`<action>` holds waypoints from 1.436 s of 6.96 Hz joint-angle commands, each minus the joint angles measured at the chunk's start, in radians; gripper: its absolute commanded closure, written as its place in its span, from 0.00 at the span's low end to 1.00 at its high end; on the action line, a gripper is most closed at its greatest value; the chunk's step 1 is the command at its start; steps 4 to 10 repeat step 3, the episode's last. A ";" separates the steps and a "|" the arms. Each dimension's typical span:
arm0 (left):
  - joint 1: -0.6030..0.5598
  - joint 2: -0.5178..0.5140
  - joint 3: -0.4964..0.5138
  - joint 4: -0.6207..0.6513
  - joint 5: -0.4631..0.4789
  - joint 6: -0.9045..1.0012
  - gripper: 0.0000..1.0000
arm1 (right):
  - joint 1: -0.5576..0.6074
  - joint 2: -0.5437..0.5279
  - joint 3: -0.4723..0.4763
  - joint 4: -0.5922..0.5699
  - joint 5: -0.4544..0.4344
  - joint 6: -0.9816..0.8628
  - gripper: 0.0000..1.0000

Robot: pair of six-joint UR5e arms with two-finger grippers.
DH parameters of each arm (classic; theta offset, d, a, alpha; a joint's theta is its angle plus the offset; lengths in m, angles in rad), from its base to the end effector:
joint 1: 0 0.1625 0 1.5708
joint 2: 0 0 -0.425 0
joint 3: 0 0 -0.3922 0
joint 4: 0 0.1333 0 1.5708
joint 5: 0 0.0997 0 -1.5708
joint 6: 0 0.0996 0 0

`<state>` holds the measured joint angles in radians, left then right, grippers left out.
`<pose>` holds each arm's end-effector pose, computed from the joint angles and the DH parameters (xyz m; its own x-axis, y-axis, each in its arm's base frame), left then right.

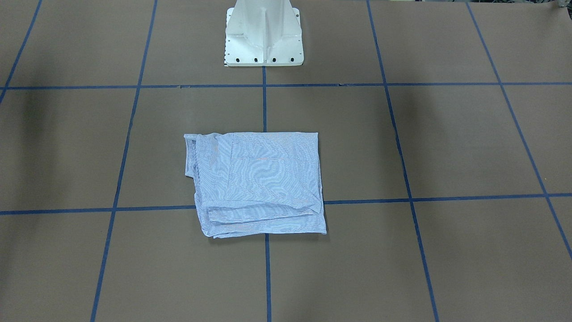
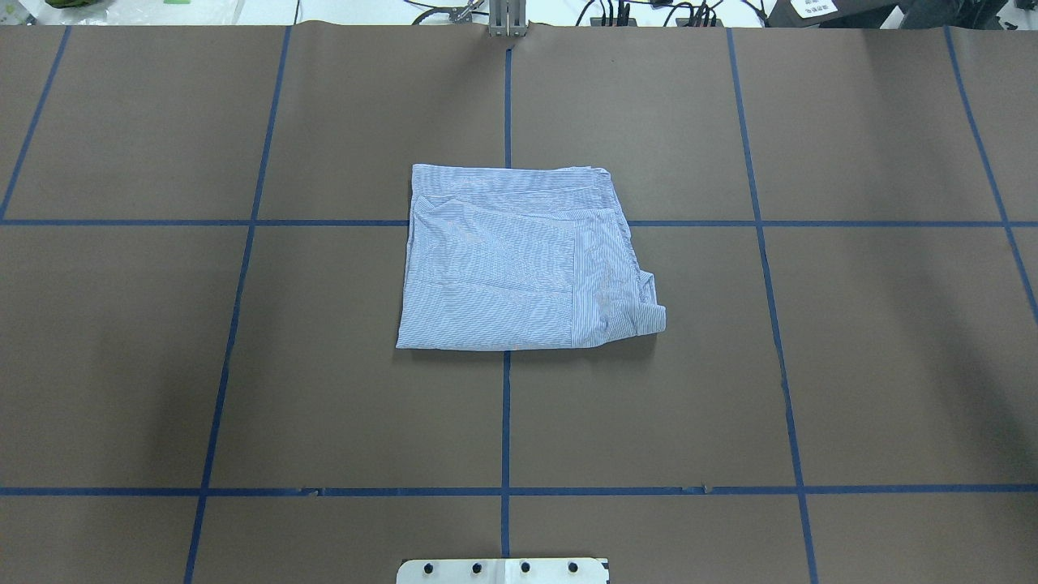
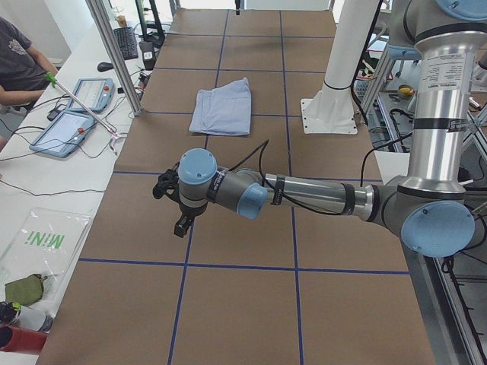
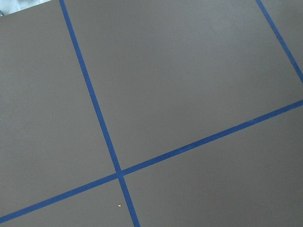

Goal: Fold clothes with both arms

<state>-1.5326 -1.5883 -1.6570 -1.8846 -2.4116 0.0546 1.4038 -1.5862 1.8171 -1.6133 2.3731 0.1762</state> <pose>-0.0393 -0.5175 0.5671 0.6520 0.3768 -0.6580 -0.0706 0.8942 0.4421 -0.0200 -0.4896 0.5470 0.6814 -0.0747 0.7281 0.0445 0.9972 0.0606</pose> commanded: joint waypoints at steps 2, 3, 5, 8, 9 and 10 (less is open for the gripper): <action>0.002 -0.004 0.010 -0.010 0.000 0.001 0.00 | 0.000 -0.009 0.004 0.001 0.000 -0.003 0.00; 0.002 -0.002 0.013 -0.010 0.002 0.002 0.00 | 0.000 -0.008 0.008 0.001 -0.002 -0.003 0.00; 0.002 -0.002 0.013 -0.010 0.002 0.002 0.00 | 0.000 -0.008 0.008 0.001 -0.002 -0.003 0.00; 0.002 -0.002 0.013 -0.010 0.002 0.002 0.00 | 0.000 -0.008 0.008 0.001 -0.002 -0.003 0.00; 0.002 -0.002 0.013 -0.010 0.002 0.002 0.00 | 0.000 -0.008 0.008 0.001 -0.002 -0.003 0.00; 0.002 -0.002 0.013 -0.010 0.002 0.002 0.00 | 0.000 -0.008 0.008 0.001 -0.002 -0.003 0.00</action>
